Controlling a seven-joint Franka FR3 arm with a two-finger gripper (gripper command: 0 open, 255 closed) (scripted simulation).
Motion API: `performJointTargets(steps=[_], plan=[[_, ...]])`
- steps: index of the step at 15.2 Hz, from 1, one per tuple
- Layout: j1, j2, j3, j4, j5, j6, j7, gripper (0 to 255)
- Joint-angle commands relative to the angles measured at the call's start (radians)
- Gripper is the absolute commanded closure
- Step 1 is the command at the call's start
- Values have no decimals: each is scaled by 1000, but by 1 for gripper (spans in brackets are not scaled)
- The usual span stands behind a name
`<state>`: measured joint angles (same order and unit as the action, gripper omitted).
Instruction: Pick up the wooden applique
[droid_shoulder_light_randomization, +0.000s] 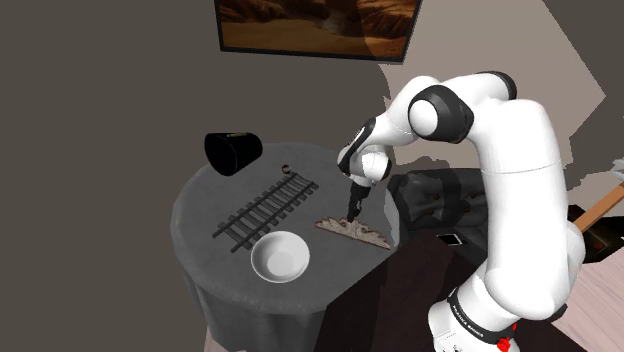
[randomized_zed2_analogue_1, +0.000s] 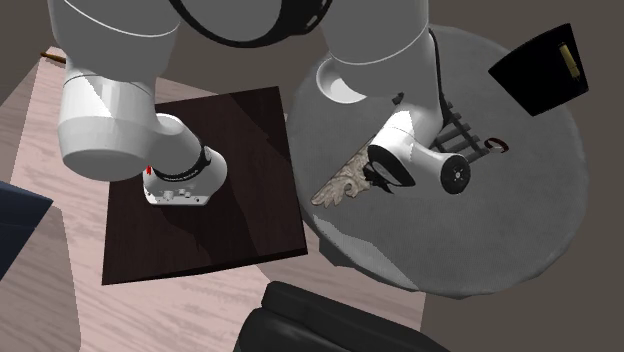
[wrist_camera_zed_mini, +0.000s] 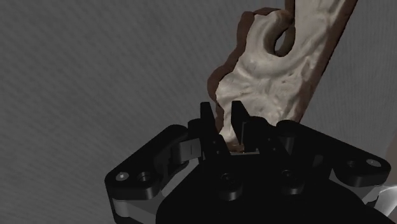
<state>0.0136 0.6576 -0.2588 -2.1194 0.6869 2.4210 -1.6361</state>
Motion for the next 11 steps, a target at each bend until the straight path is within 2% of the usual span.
performJointTargets(steps=[1,11], plan=[[6,-20,-8,-9,-10,-10,9,255],[42,-150,-59,-55,-83,-82,73,255]])
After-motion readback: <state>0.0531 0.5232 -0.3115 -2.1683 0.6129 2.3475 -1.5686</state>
